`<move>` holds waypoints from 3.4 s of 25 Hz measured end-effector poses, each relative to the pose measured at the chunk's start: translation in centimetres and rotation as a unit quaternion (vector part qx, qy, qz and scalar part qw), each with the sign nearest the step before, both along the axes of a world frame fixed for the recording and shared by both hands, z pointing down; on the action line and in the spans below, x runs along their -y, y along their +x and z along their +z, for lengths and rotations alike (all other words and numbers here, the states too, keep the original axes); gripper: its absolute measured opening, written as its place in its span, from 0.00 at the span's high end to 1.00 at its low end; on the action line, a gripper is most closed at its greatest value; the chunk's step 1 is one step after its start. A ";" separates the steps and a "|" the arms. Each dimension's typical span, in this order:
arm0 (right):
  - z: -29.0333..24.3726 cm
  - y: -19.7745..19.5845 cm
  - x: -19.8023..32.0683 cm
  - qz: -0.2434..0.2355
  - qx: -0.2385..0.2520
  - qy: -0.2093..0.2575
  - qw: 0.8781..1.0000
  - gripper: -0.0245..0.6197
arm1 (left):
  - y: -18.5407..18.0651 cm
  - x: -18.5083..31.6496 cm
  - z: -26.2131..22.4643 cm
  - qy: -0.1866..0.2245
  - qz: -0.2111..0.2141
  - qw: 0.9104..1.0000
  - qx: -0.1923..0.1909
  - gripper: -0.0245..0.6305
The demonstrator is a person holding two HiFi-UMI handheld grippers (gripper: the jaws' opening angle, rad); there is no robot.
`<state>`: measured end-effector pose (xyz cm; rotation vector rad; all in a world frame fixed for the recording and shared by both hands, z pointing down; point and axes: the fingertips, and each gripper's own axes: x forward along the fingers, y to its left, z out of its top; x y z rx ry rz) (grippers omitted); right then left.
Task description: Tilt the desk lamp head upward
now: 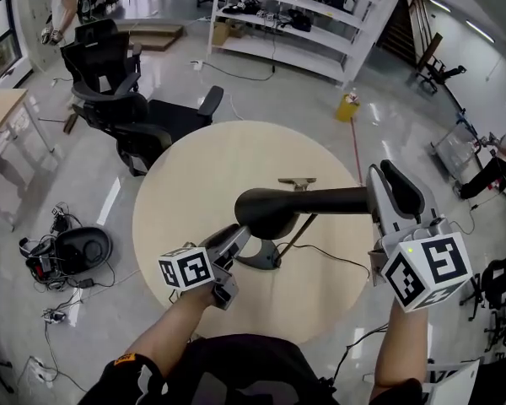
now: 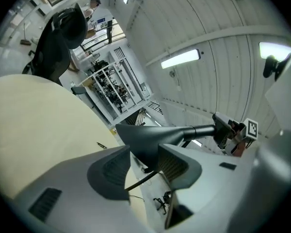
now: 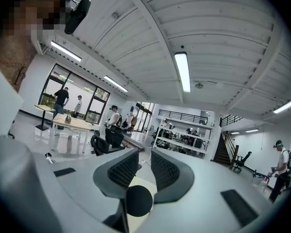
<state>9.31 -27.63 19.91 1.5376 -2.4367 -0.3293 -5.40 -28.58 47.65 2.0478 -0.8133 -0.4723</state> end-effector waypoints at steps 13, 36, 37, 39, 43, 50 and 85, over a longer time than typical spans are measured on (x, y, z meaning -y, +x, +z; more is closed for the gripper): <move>2.9 0.0 3.9 0.027 -0.025 -0.075 0.997 0.86 | -0.4 2.6 1.4 -0.003 0.030 0.997 -0.071 0.65; 3.8 -0.8 4.2 0.007 0.008 -0.093 0.996 0.87 | -0.1 3.7 0.9 0.007 0.083 0.989 -0.124 0.65; 3.9 -0.7 4.2 0.007 0.010 -0.094 0.996 0.87 | -0.3 3.8 0.8 0.009 0.080 0.990 -0.119 0.65; 4.0 -0.4 4.0 0.008 0.014 -0.095 0.995 0.87 | -0.6 4.1 0.3 0.016 0.074 0.991 -0.114 0.65; 4.3 0.2 3.7 0.015 0.029 -0.094 0.995 0.87 | -1.5 4.7 -0.6 0.027 0.066 0.992 -0.100 0.65; 5.2 1.4 3.0 0.025 0.042 -0.097 0.994 0.87 | -3.0 5.9 -3.0 0.056 0.044 0.995 -0.075 0.66; 11.0 4.9 1.2 0.009 0.150 -0.113 0.982 0.87 | -4.2 9.0 -19.0 0.221 0.000 0.972 0.083 0.72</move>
